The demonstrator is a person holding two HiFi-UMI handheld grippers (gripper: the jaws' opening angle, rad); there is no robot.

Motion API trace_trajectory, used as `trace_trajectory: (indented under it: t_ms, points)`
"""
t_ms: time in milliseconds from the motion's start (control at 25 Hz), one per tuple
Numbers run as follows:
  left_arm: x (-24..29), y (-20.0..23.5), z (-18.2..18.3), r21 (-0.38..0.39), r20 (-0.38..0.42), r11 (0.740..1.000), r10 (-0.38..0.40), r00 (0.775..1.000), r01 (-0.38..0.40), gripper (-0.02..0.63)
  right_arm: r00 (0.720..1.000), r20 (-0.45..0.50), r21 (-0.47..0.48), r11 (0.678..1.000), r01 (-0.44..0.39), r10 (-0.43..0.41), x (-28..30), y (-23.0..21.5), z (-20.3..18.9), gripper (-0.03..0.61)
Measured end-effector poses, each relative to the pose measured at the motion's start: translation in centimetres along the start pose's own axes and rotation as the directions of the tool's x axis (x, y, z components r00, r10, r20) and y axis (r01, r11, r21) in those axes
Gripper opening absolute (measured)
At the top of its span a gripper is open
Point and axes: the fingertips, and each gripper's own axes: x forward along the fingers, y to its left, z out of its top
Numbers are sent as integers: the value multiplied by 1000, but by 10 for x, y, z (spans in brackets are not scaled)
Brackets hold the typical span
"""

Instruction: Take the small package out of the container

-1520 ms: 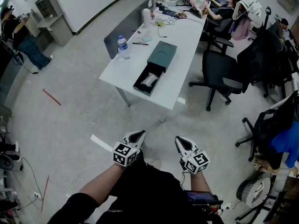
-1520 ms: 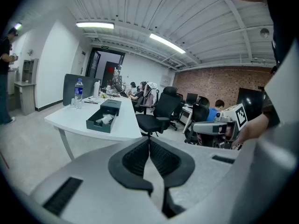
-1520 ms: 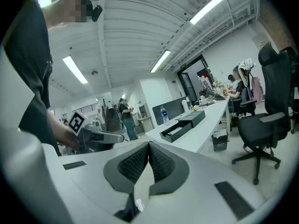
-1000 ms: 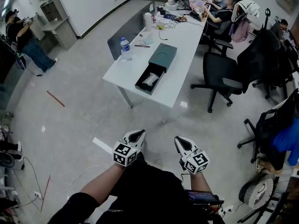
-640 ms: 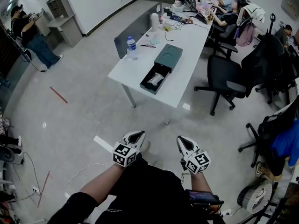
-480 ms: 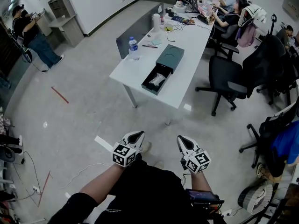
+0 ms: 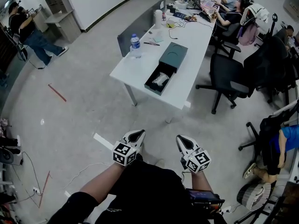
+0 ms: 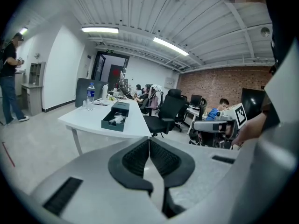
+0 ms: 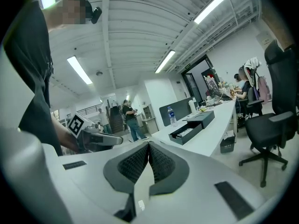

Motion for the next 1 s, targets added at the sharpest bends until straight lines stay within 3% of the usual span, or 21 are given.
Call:
trace_trajectory:
  t_ms: [640,1000]
  points:
    - [19,101,30,-6,-1,997,-83,997,83,14,990,-11,2,990,140,-140,83,-7,17,26]
    - [29,131,49,3,3,988,-156,988,156,14,972,-4,-3,972,235,-235,105,-11,32,26]
